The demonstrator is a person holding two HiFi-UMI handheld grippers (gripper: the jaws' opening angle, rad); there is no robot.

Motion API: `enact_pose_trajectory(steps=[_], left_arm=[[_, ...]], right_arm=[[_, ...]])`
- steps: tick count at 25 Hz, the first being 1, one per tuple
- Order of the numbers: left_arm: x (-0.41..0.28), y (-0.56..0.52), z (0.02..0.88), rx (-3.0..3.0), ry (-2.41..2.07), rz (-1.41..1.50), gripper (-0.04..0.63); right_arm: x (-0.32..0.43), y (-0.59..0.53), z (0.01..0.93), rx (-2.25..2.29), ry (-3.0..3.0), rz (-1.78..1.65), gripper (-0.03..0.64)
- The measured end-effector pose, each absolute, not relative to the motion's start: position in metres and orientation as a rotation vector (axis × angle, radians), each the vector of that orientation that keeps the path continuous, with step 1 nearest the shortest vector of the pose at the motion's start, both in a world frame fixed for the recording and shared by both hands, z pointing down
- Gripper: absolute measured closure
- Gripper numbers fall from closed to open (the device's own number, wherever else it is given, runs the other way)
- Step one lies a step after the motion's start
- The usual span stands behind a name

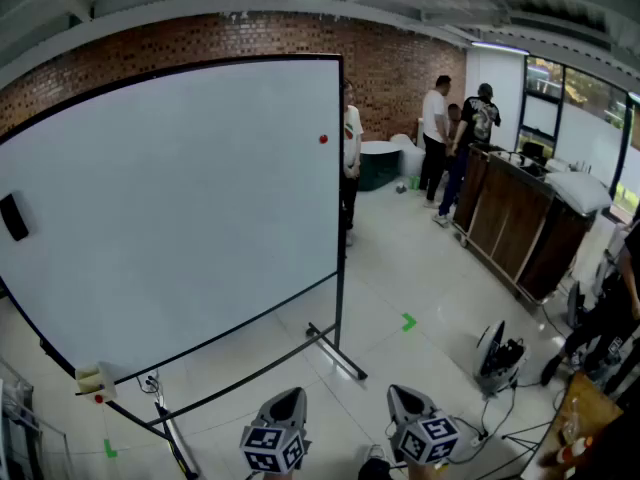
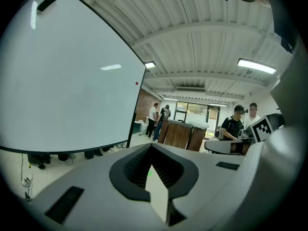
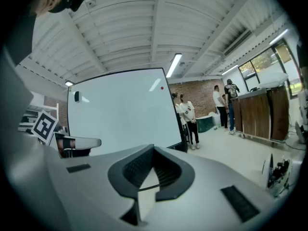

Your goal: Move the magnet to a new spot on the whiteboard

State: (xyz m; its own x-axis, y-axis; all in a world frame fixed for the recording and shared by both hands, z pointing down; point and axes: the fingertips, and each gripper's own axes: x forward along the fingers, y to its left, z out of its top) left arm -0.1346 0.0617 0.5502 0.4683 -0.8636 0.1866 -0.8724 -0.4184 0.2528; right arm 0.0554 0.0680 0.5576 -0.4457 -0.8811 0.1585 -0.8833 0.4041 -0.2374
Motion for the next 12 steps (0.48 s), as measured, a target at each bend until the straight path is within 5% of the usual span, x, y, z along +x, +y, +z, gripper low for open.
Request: enact_pose_trajectory(steps=[12], left_arm=[[-0.114, -0.071, 0.541, 2.351, -1.614, 0.026, 0.606]], right_arm=[[0.07, -0.111, 0.543, 1.534, -2.766, 0.398, 0.597]])
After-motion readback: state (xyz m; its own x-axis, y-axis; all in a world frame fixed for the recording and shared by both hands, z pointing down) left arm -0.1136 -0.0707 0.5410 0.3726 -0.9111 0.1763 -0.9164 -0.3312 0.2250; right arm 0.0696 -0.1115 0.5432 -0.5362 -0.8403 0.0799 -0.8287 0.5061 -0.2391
